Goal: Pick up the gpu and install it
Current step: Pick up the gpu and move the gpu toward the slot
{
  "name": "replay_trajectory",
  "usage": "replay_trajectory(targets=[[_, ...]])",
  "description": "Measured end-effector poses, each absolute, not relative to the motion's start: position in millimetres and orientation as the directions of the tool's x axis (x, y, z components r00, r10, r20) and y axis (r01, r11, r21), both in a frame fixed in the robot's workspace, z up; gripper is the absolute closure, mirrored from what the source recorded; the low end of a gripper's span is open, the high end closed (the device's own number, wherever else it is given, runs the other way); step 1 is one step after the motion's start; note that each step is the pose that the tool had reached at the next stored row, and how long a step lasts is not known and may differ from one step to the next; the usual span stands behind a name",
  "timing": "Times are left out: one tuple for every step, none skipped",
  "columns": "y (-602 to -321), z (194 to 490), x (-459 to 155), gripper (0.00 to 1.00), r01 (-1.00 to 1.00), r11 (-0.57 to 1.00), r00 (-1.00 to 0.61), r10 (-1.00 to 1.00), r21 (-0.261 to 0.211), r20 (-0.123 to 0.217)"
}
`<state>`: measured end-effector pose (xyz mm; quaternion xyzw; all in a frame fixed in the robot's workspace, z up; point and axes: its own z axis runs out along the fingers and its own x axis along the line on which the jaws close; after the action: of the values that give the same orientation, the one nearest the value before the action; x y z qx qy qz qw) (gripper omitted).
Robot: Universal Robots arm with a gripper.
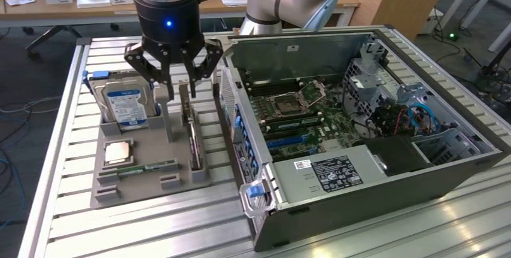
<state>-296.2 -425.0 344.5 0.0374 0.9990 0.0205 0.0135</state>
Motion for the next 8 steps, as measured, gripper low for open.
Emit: replay_trajectory(targets=[[-425.0, 343.5, -296.2, 0.58, 0.074, 0.996, -0.997, 0.075, 0.042, -0.025], [-425.0, 342.4, -296.2, 0.58, 0.074, 0.996, -0.997, 0.075, 0.042, -0.025], [-425.0, 341.2, -296.2, 0.58, 0.074, 0.996, -0.997, 0.075, 0.042, -0.025], [-425.0, 339.8, -296.2, 0.58, 0.074, 0.996, -0.997, 0.075, 0.042, -0.025], [-425.0, 338.4, -296.2, 0.58, 0.074, 0.996, -0.997, 0.075, 0.042, -0.025], [-425.0, 336.9, -296.2, 0.58, 0.074, 0.996, -0.997, 0.075, 0.042, -0.025], [-425.0, 335.8, -296.2, 0.58, 0.074, 0.996, -0.997, 0.075, 0.042, -0.025], [-425.0, 335.4, -296.2, 0.58, 0.074, 0.996, -0.997, 0.075, 0.042, -0.025]])
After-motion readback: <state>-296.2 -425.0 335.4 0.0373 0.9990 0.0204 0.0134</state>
